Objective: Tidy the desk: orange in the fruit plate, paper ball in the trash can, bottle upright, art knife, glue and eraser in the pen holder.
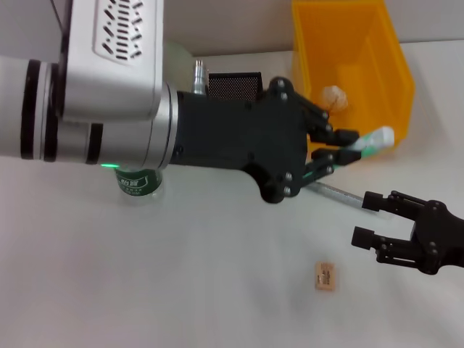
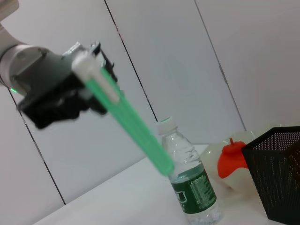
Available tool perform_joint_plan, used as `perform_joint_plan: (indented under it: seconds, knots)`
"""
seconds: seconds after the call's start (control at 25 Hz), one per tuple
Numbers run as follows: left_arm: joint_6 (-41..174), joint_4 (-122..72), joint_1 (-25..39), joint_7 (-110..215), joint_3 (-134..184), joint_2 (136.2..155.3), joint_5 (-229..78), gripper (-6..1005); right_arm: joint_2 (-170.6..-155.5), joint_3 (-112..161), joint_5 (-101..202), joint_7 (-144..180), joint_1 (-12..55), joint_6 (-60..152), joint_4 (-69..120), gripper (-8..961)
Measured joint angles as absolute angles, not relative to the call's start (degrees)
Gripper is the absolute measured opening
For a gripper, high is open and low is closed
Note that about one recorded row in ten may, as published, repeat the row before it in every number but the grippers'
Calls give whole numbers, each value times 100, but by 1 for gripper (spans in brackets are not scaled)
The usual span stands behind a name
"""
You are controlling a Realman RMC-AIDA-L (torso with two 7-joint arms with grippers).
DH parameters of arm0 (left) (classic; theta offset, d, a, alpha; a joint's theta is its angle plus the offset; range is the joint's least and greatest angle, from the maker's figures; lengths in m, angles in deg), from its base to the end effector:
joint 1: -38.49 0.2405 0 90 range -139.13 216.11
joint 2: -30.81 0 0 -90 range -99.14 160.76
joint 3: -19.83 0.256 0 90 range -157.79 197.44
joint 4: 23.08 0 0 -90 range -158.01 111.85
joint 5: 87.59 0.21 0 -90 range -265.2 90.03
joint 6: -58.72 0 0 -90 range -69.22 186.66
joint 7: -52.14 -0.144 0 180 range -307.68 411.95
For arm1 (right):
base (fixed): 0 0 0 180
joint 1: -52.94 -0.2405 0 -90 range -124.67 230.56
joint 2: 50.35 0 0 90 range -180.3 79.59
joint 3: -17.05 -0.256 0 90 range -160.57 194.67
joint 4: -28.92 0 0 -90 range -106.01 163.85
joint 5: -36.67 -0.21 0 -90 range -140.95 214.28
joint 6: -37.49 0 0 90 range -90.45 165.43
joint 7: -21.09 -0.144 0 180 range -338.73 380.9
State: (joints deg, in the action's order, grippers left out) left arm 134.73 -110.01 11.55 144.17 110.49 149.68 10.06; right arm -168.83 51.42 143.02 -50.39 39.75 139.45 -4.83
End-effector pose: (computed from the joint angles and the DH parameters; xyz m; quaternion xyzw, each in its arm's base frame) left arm -0.0542 0.2988 -0.0221 -0.9638 0.1659 -0.2004 0.0576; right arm 0.3223 0.2291 0.0181 -0.8808 0.2779 0.3490 0.1583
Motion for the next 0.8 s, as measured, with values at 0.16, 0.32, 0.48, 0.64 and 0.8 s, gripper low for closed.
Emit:
perform_joint_plan:
  seconds: [0.16,0.32,0.48,0.64,0.8]
  knots:
    - [12920,-11114,1404,14409,11194,14970,623,131,-16881,5142,14302,-5031,3954,13945,-488,831]
    - [12048,-11135,1603,14364,11554,14964,325,133,-16878,5141,14302,-5021,3952,13945,-491,830]
    - [11272,-11144,1683,14321,12031,14959,267,134,-16869,5141,14302,-5018,3943,13945,-512,830]
    - [10161,-11150,1861,14180,12525,14973,32,135,-16860,5142,14302,-5016,3941,13944,-528,830]
    - [9218,-11101,1992,13704,12997,14972,-453,136,-16842,5141,14302,-5014,3941,13942,-528,830]
